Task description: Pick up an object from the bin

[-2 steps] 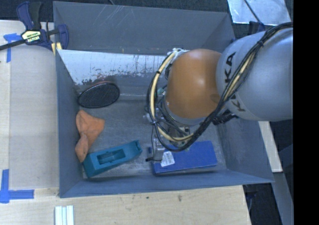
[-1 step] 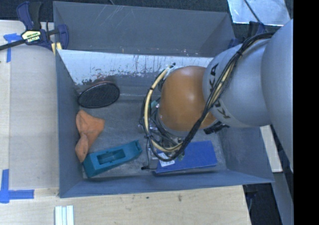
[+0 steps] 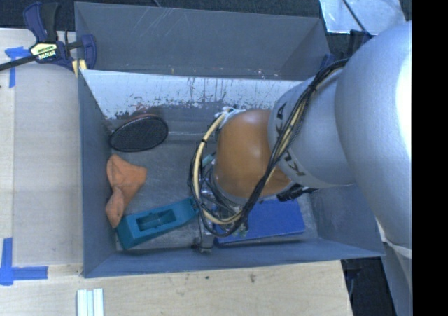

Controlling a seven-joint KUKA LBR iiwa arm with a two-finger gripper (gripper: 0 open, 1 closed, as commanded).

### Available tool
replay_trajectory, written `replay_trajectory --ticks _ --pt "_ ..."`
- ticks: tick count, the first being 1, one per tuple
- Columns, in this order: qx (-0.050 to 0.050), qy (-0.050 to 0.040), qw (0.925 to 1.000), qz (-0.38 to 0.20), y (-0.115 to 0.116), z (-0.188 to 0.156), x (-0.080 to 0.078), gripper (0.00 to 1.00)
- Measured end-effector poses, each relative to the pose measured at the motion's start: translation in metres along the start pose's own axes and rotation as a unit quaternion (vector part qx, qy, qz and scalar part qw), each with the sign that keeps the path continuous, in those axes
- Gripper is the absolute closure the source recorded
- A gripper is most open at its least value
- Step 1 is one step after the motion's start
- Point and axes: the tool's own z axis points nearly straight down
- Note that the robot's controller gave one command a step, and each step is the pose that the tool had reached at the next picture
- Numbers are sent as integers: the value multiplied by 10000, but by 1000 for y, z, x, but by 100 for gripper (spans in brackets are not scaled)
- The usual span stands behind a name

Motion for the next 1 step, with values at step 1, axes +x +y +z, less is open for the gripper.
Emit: replay_trajectory --ticks 1 --pt "-1 -8 9991 416 46 -2 -7 100"
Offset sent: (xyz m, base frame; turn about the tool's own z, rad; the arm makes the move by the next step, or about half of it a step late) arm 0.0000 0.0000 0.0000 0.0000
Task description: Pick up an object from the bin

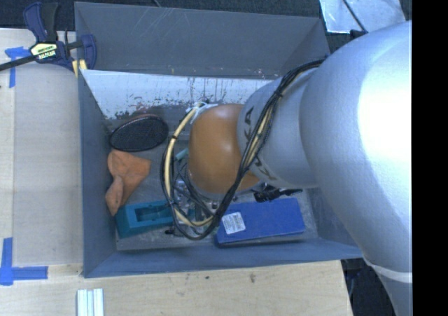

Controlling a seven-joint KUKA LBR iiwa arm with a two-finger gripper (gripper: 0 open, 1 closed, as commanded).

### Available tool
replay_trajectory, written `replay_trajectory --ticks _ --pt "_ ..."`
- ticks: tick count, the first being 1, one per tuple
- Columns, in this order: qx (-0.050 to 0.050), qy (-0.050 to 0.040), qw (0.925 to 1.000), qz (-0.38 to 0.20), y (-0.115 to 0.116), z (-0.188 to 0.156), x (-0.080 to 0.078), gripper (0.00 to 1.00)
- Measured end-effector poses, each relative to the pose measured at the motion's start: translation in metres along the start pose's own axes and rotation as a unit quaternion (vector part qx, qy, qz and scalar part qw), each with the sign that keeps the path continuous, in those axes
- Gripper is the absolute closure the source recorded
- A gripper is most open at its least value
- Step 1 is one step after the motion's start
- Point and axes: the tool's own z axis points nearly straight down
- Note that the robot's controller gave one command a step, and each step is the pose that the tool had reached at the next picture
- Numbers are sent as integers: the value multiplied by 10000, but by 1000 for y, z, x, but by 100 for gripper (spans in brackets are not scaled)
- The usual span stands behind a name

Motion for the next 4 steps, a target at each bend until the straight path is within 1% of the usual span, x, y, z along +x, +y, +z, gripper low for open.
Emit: replay_trajectory --ticks 1,2,3,4 --pt "-1 0 10000 4 0 0 0 100" --pt "5 26 9997 -230 -18 -19 -13 100" --pt "18 21 9995 -322 -24 -30 -8 100" --pt "21 52 9994 -347 -18 -84 -11 100"
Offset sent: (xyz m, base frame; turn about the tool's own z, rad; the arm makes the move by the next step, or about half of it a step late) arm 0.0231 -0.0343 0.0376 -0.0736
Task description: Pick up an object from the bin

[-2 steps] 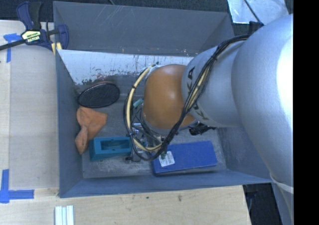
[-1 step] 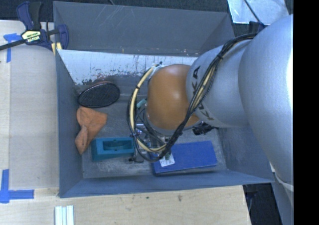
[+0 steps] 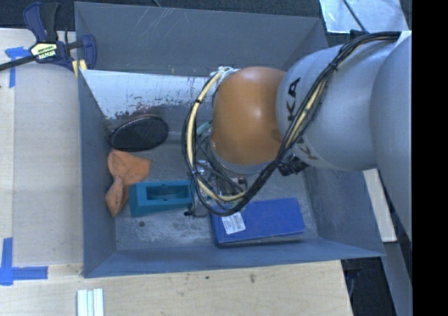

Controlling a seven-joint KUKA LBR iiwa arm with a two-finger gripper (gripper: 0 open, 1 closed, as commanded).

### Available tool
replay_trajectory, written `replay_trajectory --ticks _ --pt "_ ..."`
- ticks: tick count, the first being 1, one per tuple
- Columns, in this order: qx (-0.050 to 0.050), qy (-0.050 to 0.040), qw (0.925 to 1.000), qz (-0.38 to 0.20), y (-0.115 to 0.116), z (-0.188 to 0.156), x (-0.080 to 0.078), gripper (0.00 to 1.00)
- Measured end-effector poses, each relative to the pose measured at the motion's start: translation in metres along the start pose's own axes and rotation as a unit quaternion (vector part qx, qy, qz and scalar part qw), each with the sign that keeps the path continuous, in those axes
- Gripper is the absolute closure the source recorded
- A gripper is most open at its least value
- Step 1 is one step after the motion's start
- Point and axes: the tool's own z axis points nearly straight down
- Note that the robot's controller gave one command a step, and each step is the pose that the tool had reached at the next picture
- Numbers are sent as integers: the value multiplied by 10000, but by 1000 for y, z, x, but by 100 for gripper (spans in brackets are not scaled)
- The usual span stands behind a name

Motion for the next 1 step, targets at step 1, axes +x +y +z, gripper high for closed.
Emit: replay_trajectory --ticks 1 --pt "-8 -29 9999 136 11 -56 -27 100"
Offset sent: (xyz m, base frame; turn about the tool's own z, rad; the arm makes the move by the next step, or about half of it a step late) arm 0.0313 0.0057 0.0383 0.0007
